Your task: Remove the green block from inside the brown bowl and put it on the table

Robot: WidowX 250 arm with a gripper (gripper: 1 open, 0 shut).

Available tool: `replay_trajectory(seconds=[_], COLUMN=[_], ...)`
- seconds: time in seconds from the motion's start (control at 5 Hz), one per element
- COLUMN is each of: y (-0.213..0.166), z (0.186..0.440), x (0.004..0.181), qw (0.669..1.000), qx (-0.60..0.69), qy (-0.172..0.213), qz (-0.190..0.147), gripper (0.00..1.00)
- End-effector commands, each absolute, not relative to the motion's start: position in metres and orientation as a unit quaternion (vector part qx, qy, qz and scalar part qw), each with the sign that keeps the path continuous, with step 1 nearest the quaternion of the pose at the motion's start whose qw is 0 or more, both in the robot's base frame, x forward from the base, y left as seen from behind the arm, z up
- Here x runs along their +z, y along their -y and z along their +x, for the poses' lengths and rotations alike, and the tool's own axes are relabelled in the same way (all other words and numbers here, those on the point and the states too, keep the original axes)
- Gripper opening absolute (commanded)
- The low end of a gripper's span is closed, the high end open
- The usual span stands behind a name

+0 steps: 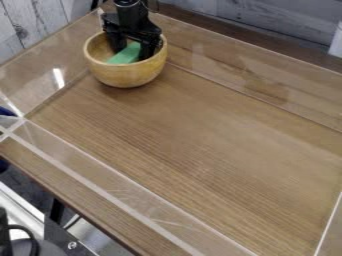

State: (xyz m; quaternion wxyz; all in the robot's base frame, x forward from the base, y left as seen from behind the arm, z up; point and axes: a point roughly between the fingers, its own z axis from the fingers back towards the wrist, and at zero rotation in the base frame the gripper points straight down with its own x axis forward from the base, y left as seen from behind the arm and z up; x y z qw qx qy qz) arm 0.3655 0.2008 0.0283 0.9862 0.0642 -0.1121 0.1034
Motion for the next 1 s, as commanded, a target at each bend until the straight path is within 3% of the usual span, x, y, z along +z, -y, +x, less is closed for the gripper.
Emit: replay_trajectory(seconds=[0.0,0.8], y=[-0.212,-0.205], z=[0.371,0.37], x=[0.027,0.006], qw=[0.985,0.989], qx=[0.09,0.095], qy=[0.127,0.111], qz=[0.07,0.038], gripper=[1.0,1.0])
